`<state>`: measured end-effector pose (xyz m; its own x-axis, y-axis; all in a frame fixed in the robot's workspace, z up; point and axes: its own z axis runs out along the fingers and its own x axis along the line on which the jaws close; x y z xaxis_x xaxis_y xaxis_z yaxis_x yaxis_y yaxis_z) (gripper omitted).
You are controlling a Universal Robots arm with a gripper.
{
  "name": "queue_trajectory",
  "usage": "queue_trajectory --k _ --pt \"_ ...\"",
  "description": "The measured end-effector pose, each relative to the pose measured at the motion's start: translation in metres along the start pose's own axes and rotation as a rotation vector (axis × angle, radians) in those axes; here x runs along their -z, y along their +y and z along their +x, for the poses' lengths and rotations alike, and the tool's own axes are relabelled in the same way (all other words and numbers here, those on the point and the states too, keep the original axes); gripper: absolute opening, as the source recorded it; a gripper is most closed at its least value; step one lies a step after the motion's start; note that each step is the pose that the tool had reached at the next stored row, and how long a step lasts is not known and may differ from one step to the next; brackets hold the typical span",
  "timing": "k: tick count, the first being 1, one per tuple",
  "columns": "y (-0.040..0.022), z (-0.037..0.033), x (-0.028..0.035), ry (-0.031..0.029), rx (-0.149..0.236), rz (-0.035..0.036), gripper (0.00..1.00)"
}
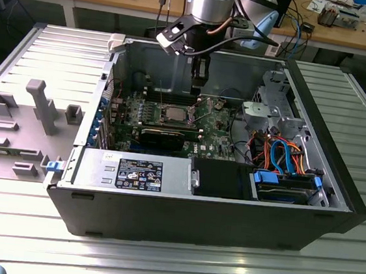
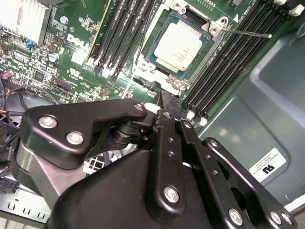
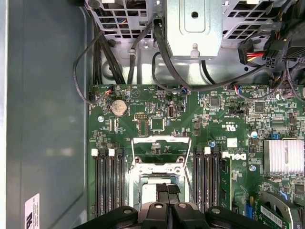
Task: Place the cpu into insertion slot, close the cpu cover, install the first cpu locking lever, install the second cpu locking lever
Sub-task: 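Close the cpu cover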
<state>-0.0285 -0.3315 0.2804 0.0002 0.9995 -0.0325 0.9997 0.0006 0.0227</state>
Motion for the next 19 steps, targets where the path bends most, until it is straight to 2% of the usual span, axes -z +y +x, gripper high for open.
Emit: queue_trajectory --k 10,19 --pt "0.0032 0.0000 -0.0001 0.0001 0.000 0.0000 0.11" --pt "0.0091 0.0000 -0.0002 0.0000 0.000 0.0000 0.11"
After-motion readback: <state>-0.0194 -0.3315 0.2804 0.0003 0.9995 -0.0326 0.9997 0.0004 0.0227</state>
